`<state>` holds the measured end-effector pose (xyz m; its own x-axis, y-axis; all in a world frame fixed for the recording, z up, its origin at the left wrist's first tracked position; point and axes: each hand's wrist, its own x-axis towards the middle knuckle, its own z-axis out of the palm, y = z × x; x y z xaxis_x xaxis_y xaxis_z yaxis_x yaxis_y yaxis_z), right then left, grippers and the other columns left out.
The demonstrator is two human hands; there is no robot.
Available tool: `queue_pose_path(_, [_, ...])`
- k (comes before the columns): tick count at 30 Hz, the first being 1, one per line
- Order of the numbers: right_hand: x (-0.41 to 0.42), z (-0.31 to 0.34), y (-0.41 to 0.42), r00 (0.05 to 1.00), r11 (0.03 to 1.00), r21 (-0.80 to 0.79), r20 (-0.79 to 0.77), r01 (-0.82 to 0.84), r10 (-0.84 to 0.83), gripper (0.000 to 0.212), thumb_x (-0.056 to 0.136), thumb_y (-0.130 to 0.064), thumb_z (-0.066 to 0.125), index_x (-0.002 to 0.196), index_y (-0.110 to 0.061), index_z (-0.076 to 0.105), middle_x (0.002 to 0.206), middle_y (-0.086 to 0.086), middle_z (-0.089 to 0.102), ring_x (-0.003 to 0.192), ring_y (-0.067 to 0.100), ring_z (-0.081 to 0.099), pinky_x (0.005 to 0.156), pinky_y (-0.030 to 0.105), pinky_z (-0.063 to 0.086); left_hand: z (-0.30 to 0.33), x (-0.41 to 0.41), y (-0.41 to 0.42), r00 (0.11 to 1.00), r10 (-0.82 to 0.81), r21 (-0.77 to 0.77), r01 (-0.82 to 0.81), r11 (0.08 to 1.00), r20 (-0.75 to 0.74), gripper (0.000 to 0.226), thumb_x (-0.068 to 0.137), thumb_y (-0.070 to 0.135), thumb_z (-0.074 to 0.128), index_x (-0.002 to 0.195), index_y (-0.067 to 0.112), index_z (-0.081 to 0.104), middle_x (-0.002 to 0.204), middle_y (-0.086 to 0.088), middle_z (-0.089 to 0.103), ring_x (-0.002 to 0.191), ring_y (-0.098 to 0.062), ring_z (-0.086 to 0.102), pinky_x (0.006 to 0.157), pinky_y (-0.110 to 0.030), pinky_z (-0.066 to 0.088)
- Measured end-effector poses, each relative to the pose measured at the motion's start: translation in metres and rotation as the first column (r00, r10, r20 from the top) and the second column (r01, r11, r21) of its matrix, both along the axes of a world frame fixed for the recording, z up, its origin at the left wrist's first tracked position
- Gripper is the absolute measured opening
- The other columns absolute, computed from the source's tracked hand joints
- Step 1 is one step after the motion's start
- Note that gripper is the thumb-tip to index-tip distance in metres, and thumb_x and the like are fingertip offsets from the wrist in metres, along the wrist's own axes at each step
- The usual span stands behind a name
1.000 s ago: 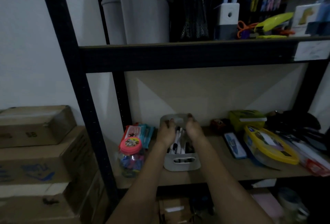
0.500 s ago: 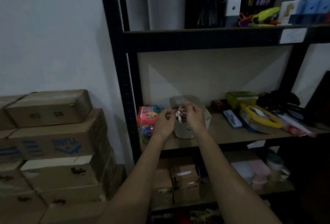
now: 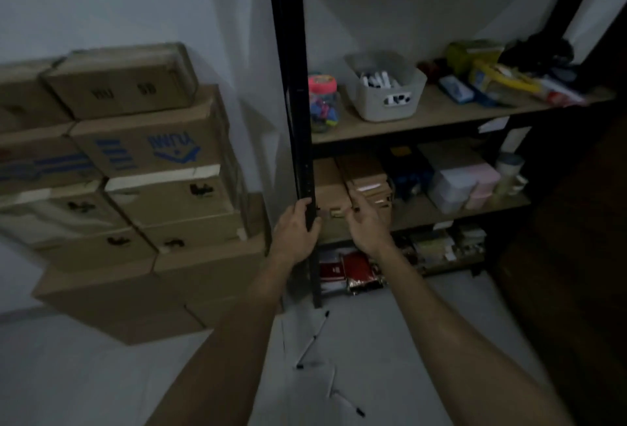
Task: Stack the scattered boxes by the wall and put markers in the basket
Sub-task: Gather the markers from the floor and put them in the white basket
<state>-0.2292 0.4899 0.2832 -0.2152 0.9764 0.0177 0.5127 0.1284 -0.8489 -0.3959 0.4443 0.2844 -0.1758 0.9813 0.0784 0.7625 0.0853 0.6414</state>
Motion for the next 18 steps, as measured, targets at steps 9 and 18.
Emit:
queue_pose_path(9, [0.027, -0.14, -0.084, 0.984, 0.965, -0.262, 0.175, 0.003, 0.044, 0.051, 0.102, -0.031, 0.049, 0.15, -0.019, 0.038, 0.15, 0.014, 0.041, 0.136, 0.031, 0.039, 0.111, 0.04, 0.036, -0.143, 0.018, -0.096, 0.99, 0.108, -0.271, -0.078, 0.96, 0.096, 0.051, 0.097, 0.026, 0.055, 0.143, 0.011, 0.041, 0.14, -0.016, 0.047, 0.127, -0.034, 0.048, 0.104, -0.04, 0.041])
queue_pose_path(18, [0.053, -0.356, -0.137, 0.975, 0.886, -0.464, 0.199, 0.001, 0.103, 0.052, 0.102, -0.04, 0.046, 0.151, -0.027, 0.034, 0.148, 0.012, 0.04, 0.136, 0.029, 0.037, 0.113, 0.044, 0.034, -0.367, 0.054, -0.182, 0.982, 0.183, -0.387, -0.15, 0.91, 0.049, 0.05, 0.094, 0.029, 0.059, 0.14, 0.012, 0.047, 0.13, -0.014, 0.056, 0.118, -0.032, 0.054, 0.098, -0.038, 0.045])
